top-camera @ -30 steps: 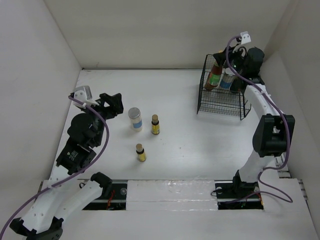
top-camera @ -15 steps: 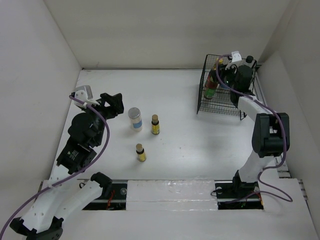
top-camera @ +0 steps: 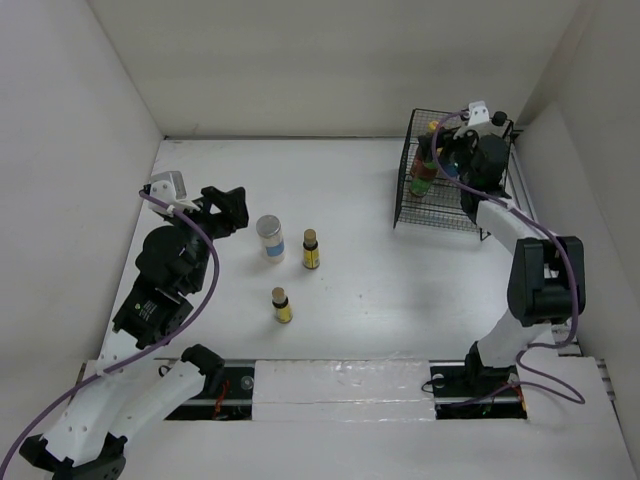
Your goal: Organize the condiment bottles
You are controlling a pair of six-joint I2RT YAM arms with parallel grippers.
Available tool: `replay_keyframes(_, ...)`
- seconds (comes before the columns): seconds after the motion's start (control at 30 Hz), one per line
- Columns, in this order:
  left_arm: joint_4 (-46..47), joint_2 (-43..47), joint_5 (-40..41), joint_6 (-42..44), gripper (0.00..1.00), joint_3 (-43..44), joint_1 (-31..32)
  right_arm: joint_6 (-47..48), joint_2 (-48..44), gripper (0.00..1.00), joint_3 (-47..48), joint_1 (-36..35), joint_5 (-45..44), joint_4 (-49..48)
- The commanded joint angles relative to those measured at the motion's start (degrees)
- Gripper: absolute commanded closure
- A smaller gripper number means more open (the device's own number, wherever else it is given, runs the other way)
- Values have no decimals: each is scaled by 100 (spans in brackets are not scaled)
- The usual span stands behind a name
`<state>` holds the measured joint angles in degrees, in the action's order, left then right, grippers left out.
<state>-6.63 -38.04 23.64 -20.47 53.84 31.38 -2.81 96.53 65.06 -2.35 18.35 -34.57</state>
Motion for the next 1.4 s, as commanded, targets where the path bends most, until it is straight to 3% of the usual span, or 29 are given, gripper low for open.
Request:
replay_keyframes(0.0,233,51,-96,61,31,-6,-26,-18,-398,29,164,-46,-86,-96)
replay_keyframes(0.27,233,51,-44,8,31,-6,-26,167,-864,23,648,-449,-200,1029)
replay_keyframes(0.37,233,51,9,8,31,-6,-26,289,-952,37,771,-880,254,1424)
replay_keyframes(0.4,233,51,88,8,31,-6,-26,290,-952,58,772,-1238,387,1531)
replay_keyframes(0.43,180,51,88,-44,31,-6,-26,290,-839,69,772,-1442,511,1584)
replay_keyframes(0.53,180,51,88,-45,31,-6,-26,308,-724,90,388,-2163,898,1498)
replay_keyframes(0.57,180,51,88,-45,31,-6,-26,307,-723,90,228,-2295,899,1497)
replay_keyframes(0.6,180,51,88,-45,31,-6,-26,255,-784,89,70,-2418,1099,1314)
replay_keyframes(0.77,118,51,-25,-45,30,47,-26,491,-1057,29,-536,-3034,1619,1602)
replay_keyframes(0.87,118,51,-96,-45,27,47,-26,755,-1163,17,-686,-3367,1558,1927)
replay_keyframes(1.1,180,-19,-219,-45,27,47,-26,764,-470,14,-451,-3474,1610,1980)
replay_keyframes(1.37,180,-19,-219,8,27,47,-26,686,252,29,103,-3729,1479,1700)
